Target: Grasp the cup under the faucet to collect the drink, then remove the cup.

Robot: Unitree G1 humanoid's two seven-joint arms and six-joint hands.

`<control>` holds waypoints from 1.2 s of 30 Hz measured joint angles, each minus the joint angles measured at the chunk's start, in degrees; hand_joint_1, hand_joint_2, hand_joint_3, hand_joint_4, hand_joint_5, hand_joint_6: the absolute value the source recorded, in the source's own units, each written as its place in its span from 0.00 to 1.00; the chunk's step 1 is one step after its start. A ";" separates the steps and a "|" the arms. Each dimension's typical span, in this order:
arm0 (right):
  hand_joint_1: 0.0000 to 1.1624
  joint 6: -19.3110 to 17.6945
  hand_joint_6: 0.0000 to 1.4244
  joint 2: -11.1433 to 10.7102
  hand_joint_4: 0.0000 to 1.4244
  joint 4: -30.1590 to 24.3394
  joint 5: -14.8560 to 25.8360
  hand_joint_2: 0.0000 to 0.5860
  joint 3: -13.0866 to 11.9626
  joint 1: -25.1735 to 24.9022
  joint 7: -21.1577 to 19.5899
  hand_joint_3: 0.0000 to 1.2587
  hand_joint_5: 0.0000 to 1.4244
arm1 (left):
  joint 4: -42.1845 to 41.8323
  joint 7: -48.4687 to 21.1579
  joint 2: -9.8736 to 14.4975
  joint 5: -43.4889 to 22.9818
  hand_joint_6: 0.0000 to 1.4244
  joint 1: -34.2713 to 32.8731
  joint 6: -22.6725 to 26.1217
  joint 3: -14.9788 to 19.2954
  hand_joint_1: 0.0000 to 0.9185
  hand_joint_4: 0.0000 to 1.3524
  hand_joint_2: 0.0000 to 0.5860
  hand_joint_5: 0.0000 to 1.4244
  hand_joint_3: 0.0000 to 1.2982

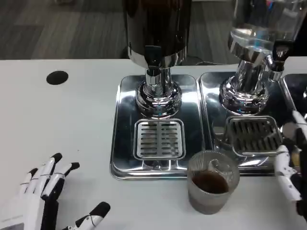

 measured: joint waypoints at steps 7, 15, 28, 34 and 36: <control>0.00 9.54 0.00 -3.10 0.00 8.00 -10.40 0.98 3.48 -3.14 -3.52 0.05 0.00 | -2.05 0.03 -0.13 4.03 0.03 0.43 2.25 -0.46 0.00 0.00 0.31 0.05 0.10; 0.00 10.31 0.00 -5.10 0.00 13.98 -9.01 0.98 4.19 -3.42 -8.09 0.04 0.00 | -6.44 -1.14 -0.01 12.52 0.02 1.07 9.75 -2.76 0.00 0.00 0.27 0.04 0.10; 0.00 7.44 0.00 -8.87 0.00 20.00 -7.02 0.99 8.28 -3.50 -13.71 0.04 0.00 | -7.38 -1.16 0.35 16.55 0.02 1.89 14.69 -5.43 0.00 0.00 0.26 0.04 0.14; 0.00 7.38 0.00 -9.34 0.00 20.27 -6.02 0.99 9.14 -3.48 -14.24 0.05 0.00 | -7.28 -1.16 0.79 16.44 0.02 1.42 14.90 -5.71 0.00 0.00 0.25 0.04 0.15; 0.00 7.29 0.00 -9.41 0.00 20.34 -5.87 0.99 9.59 -3.48 -14.24 0.05 0.00 | -7.20 -1.16 0.97 16.19 0.02 1.40 14.90 -5.75 0.00 0.00 0.25 0.04 0.15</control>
